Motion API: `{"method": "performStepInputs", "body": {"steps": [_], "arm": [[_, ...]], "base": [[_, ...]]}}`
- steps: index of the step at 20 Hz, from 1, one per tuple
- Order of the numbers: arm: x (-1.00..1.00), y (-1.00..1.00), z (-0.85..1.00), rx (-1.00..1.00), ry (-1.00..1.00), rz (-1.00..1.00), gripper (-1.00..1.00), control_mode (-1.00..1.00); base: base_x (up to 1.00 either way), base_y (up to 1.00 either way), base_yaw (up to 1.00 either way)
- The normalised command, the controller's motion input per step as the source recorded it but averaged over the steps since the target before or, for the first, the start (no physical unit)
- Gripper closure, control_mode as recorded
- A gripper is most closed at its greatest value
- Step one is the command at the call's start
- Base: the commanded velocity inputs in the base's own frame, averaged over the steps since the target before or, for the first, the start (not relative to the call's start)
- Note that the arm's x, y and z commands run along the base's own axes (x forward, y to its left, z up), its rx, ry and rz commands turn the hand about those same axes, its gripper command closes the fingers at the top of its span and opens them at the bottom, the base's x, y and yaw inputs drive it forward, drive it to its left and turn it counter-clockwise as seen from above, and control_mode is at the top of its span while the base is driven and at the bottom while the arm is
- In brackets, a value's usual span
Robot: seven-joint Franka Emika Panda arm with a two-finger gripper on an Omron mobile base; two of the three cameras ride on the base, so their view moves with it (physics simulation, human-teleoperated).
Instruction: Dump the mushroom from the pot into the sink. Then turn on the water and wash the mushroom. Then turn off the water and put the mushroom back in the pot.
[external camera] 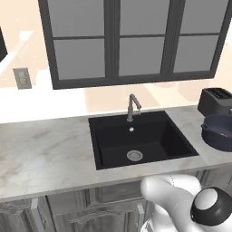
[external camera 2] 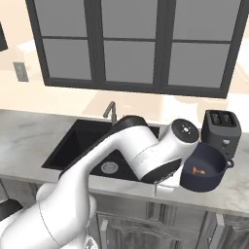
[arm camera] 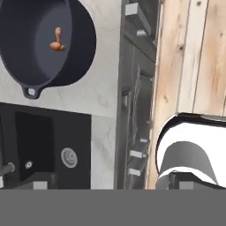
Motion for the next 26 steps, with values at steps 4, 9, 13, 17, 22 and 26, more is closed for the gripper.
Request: {"method": "performStepInputs", "body": {"steps": [4, 9, 13, 17, 22, 26], "arm": [[0.00, -0.38, -0.14, 0.11, 0.07, -0.12, -1.00, -1.00], [0.00, -0.32, -0.22, 0.07, 0.06, -0.06, -1.00, -1.00], [0.05, -0.28, -0.31, 0.04, 0.06, -0.02, -1.00, -1.00], [0.18, -0.13, -0.32, 0.00, 0.01, 0.00, -1.00, -1.00], [0.26, -0.06, -0.27, 0.00, 0.00, 0.00, -1.00, -1.00], [0.33, -0.01, -0.23, 0.00, 0.00, 0.00, -1.00, -1.00]], "base": [[0.00, 0.00, 0.00], [0.00, 0.00, 0.00], [0.00, 0.00, 0.00], [0.00, 0.00, 0.00], [0.00, 0.00, 0.00], [0.00, 0.00, 0.00]]}}
